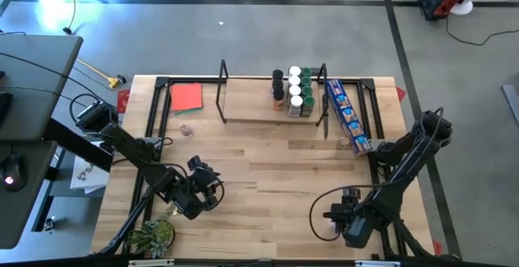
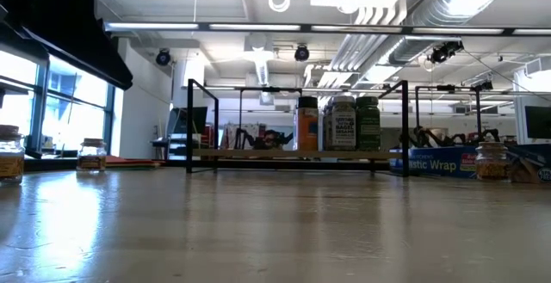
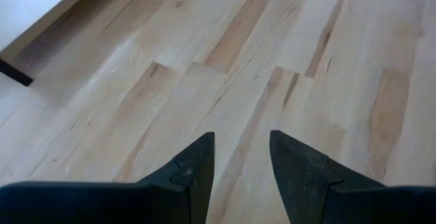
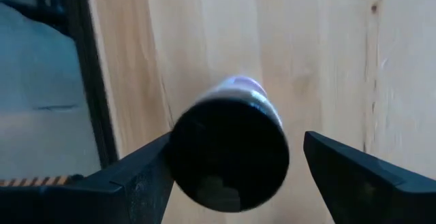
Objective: Shelf spices
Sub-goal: Put the black seasoning bottle on the shelf aligned with other black seasoning bottles
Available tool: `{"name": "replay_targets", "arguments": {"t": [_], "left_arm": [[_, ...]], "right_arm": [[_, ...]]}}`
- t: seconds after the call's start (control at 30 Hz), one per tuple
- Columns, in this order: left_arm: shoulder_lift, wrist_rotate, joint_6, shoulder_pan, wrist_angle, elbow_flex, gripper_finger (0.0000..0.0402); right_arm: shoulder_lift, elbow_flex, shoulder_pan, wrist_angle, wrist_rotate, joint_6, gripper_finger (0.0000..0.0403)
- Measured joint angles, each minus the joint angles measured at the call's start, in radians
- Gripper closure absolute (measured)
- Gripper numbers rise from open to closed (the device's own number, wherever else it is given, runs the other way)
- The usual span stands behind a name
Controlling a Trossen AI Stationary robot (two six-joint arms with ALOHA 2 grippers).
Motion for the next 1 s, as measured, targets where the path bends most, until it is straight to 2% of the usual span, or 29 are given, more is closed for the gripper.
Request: {"name": "replay_targets", "arguments": {"t": [0.13, 0.3, 0.43, 0.53, 0.67, 0.87, 1.0], "left_arm": [[0.000, -0.006, 0.000, 0.000, 0.008, 0.000, 0.0266], [0.000, -0.012, 0.000, 0.000, 0.018, 0.000, 0.0266], [0.000, -0.041, 0.001, 0.000, 0.037, 0.001, 0.0266], [0.000, -0.073, 0.001, 0.000, 0.043, 0.001, 0.0266], [0.000, -0.109, 0.001, 0.000, 0.064, 0.001, 0.0266], [0.000, -0.171, 0.001, 0.000, 0.127, 0.001, 0.0266], [0.000, -0.208, 0.002, 0.000, 0.169, 0.001, 0.0266]], "right_arm": [[0.026, -0.001, -0.005, 0.002, -0.010, 0.007, 0.0116], [0.026, 0.009, -0.044, 0.018, 0.061, -0.014, 0.0209], [0.026, 0.066, -0.131, 0.010, 0.121, -0.140, 0.0212], [0.026, 0.132, -0.254, -0.056, 0.165, -0.252, 0.0212], [0.026, 0.219, -0.476, -0.113, 0.169, -0.406, 0.0212], [0.026, 0.275, -0.830, -0.049, 0.132, -0.574, 0.0212], [0.026, 0.280, -0.999, 0.033, 0.088, -0.640, 0.0212]]}}
